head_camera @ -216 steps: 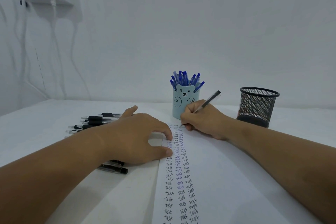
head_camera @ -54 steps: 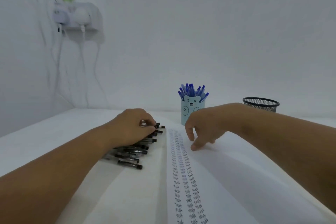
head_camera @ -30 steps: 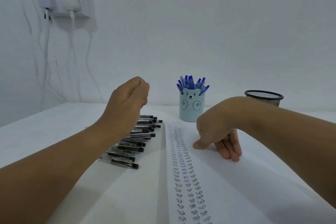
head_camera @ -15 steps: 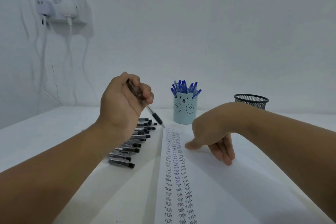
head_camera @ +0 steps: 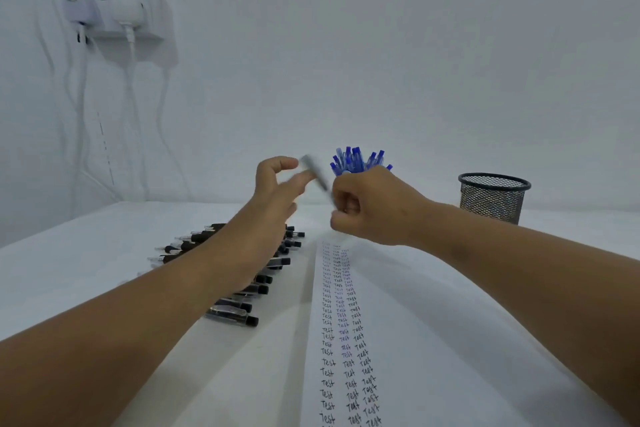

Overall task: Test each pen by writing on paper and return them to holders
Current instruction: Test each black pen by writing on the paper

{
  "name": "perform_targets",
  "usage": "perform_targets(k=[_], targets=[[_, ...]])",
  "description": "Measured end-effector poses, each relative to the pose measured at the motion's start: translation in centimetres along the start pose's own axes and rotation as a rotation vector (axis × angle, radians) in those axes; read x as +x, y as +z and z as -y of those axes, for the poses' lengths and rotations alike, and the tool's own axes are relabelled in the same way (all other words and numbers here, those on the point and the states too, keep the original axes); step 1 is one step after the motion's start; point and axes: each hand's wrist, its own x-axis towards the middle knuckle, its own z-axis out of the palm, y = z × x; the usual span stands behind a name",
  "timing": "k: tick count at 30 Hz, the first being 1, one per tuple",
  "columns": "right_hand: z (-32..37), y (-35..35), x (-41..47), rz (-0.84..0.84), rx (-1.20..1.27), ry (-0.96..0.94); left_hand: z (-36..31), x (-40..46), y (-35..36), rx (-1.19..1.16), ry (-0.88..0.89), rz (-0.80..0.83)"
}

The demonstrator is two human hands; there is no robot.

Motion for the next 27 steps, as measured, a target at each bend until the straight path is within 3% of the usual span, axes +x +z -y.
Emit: perform_targets(k=[2,4,7,10,15,27], targets=[[-1.2,0.6,-0.3,-0.043,0.187,0.164,0.4,-0.3,-0.6,0.399,0.020,0.100],[-2.0,1.4,-0.7,-0.075,0.574,0.363,0.5,-1.1,-1.0,0.753,0.107,0.189],[-3.0,2.6,-1.2,-0.091,0.943,0.579,-0.2,-1.6,-1.1,1.028,0.132,0.262],[-3.4,3.1,-1.4,0.005,1.031,0.658,-0.2,-1.8,-0.8,1.208,0.102,0.407],[-3.1,3.2,-1.2,0.074,0.935,0.617,0.3,-1.5,-1.0,1.255,0.116,0.457],[-2.8,3.5,-1.3,0.119,0.777,0.571,1.0,-1.4,-1.5,1.110,0.178,0.393]])
